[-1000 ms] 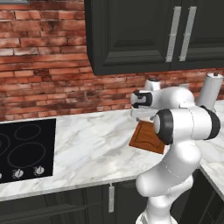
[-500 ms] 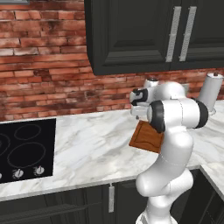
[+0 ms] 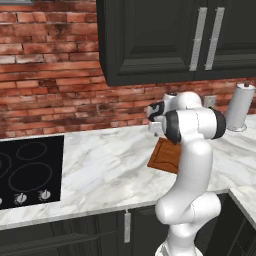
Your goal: Move the cutting board and knife to the sink. Then move spray from the cabinet to the counter.
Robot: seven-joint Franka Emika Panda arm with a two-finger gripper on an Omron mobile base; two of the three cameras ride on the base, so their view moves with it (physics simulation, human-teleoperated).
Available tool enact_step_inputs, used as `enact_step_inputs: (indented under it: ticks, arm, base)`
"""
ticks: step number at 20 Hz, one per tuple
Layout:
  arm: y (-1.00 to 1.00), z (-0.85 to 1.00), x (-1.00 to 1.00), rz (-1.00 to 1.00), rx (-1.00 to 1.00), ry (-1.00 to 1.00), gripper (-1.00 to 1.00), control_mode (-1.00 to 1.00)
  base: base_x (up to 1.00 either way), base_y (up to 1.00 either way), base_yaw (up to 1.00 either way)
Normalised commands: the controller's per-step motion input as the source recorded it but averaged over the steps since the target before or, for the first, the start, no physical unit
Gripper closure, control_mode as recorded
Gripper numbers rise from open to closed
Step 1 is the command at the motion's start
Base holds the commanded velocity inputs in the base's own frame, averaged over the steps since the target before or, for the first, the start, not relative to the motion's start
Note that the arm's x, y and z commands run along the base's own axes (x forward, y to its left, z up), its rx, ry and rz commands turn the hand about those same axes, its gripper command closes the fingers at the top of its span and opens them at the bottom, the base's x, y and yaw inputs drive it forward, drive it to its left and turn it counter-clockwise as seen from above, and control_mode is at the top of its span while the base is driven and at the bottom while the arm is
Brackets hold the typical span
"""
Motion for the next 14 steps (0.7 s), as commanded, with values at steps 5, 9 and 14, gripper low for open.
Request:
enact_step_inputs:
  ticks: [5,9,14]
  arm:
    - [-0.01,-0.25,0.35,0.00,0.00,0.00,-1.00,-1.00]
    - [0.00,-0.21,0.37,0.00,0.00,0.00,-1.00,-1.00]
    - [0.00,-0.15,0.30,0.00,0.00,0.00,-1.00,-1.00]
  base:
    - [0.00,0.00,0.00]
    - [0.00,0.00,0.00]
    - [0.00,0.00,0.00]
